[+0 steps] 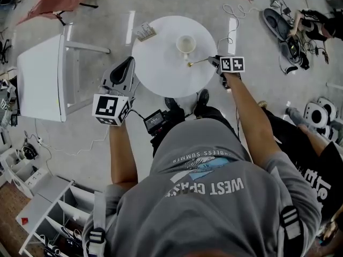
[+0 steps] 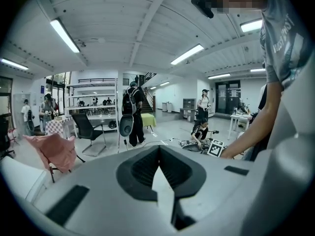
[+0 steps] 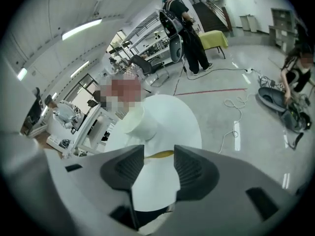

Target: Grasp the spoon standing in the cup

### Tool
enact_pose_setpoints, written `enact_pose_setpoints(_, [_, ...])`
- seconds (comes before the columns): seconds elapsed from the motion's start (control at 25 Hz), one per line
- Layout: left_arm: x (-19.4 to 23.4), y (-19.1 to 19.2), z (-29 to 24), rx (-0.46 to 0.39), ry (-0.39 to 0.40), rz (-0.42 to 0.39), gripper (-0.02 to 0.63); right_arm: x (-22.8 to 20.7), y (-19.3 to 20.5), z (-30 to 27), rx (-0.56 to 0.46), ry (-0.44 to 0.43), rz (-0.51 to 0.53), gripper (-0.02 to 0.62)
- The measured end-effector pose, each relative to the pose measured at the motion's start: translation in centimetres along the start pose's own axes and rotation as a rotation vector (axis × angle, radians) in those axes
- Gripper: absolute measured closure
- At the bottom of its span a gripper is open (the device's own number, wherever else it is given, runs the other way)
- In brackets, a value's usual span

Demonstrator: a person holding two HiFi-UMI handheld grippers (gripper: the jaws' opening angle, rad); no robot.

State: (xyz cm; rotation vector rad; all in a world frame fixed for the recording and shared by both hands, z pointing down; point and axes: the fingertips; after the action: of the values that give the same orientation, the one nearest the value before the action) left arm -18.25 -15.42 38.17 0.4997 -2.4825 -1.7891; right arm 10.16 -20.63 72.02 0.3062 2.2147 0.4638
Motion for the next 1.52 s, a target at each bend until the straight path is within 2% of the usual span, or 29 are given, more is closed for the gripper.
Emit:
enact_pose_setpoints(0.12, [0.3,-0.3,0.6,-0.008,-0.01,0.0,0.601,0.2,-0.2,0.5,0.026,0.031,0.074,0.42])
enact_pose_setpoints(0.32, [1.1,-1.0,1.0,-0.036,-0.031,-0.006,0.601,0.4,-2.2,1.0,0.007,0.034,0.129,0.42])
enact_pose_setpoints(0.56, [1.7,-2.6,2.6,-0.085,-0.04,-0.015,0.601,3.7,-7.2,3.7,-0.097,0.018,0.233,0.42])
enact_pose_setpoints(0.72, [1.8,-4.2,3.8,-0.126,-0.041,-0.032,0.601,9.0,-11.9,7.0,-0.212,-0.026,0.368,0.439])
enact_pose_setpoints(0.84, [1.6,-5.5,4.4,-0.163,-0.035,-0.048,0.601,13.7,-14.7,9.7,-0.297,-0.076,0.471,0.554])
enact_pose_setpoints(0.92, [1.3,-6.4,4.6,-0.187,-0.029,-0.058,0.601,17.1,-16.2,11.8,-0.352,-0.111,0.532,0.583])
enact_pose_setpoints(1.12, [0.9,-8.3,5.4,-0.244,-0.019,-0.068,0.601,26.6,-18.0,17.0,-0.43,-0.201,0.727,0.592])
enact_pose_setpoints(1.28, [0.9,-8.9,5.9,-0.277,-0.006,-0.086,0.601,33.0,-18.1,20.4,-0.446,-0.185,0.92,0.594])
enact_pose_setpoints(1.52, [1.1,-8.5,5.7,-0.294,0.002,-0.081,0.601,37.6,-18.2,22.9,-0.479,-0.174,1.024,0.595])
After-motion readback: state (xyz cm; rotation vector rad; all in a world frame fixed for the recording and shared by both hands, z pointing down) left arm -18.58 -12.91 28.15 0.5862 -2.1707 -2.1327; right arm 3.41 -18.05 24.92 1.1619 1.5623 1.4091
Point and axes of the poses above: the fingertips, and each gripper's own axes: z backward along the fingers, x to its left, y out of its underside, and after that the axes turned 15 degrees about -y, right-handed
